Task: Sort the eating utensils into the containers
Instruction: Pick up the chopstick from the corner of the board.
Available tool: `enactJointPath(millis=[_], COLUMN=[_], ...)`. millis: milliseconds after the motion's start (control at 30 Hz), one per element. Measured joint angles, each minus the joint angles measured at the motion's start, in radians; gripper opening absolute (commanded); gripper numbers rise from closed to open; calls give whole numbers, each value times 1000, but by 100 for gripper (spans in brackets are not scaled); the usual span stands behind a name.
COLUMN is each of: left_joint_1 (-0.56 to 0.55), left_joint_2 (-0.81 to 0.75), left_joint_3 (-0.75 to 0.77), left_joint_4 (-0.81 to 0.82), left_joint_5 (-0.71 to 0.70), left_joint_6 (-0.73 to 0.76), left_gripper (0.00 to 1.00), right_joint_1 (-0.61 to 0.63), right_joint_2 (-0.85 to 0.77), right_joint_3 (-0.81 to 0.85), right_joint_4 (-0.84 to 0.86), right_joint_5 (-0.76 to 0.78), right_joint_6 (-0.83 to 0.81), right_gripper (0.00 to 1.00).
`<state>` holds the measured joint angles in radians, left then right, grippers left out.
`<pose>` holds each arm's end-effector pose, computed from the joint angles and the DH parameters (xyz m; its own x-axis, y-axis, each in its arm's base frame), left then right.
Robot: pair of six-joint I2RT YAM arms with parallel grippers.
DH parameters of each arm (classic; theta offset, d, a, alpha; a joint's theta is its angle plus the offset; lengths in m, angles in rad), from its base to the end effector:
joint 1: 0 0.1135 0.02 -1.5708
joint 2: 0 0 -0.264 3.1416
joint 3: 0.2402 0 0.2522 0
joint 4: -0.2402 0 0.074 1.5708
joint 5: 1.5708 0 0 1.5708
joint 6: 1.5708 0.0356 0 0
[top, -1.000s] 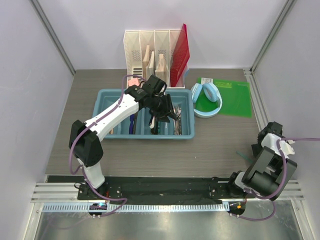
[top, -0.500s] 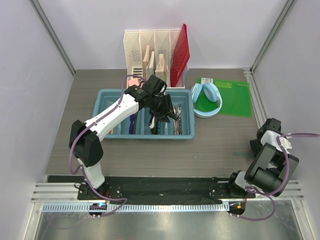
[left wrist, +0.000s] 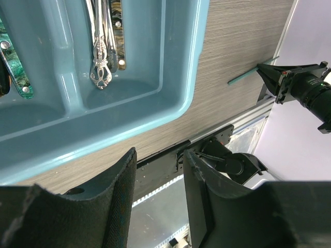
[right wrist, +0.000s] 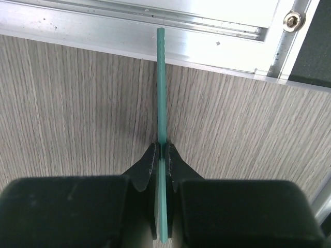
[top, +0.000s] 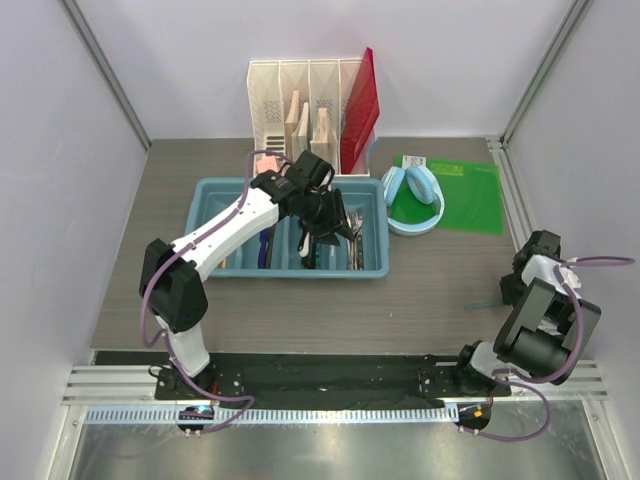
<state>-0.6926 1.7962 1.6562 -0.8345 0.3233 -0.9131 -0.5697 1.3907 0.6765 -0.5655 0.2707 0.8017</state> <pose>0.2933 -0.2580 0.3069 -0.9771 -0.1644 -0.1353 -0.0499 0.7946 -0.6051 0.1870 -0.1311 0.1544 -0.1411 0.9126 -0.3837 0.9860 0.1643 0.0281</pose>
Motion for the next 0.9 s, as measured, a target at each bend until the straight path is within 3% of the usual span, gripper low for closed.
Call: enactJointPath(millis=[233,467,733,900], left_joint_1=[0,37,200,237], left_joint_2=[2,3,-59,-211], left_joint_3=[2,16,-18,-126], left_joint_4=[-2,-13,-108,-155], left_joint_5=[-5,-27,-200,-247], left_joint_6=[0,-5,27,33], left_gripper=[42,40,40,41], right_joint_1=[64,157,166,210], right_joint_2=[35,63,85,96], right_joint_3=[49,143,404,599], right_joint_4=[-7,-88,-313,-478], right_joint_5=[-10,-148,-261,-295], right_joint_6=[-41,-126,-181,-192], right_gripper=[1,1,1,1])
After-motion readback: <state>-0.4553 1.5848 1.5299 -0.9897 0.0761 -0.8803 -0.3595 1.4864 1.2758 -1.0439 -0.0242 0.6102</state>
